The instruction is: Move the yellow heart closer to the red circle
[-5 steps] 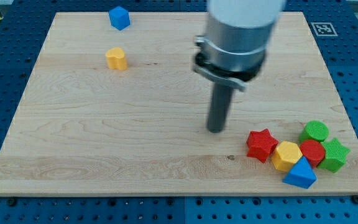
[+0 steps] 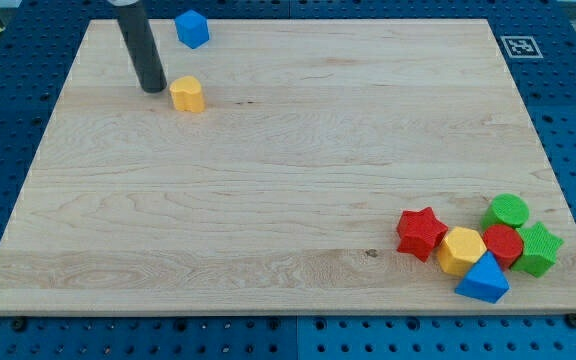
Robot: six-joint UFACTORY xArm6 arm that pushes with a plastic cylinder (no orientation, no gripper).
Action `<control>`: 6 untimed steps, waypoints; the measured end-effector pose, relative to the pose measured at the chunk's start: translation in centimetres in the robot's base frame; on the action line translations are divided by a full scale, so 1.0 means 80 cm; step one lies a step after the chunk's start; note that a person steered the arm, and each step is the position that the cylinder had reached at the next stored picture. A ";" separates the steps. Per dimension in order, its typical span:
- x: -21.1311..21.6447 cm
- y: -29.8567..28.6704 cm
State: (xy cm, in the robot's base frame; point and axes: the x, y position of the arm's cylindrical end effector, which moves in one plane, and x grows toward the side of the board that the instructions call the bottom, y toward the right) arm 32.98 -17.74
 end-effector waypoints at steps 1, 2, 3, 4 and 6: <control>0.002 0.011; 0.015 0.039; 0.029 0.063; 0.044 0.079; 0.078 0.102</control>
State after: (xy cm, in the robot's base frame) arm 39.20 -9.58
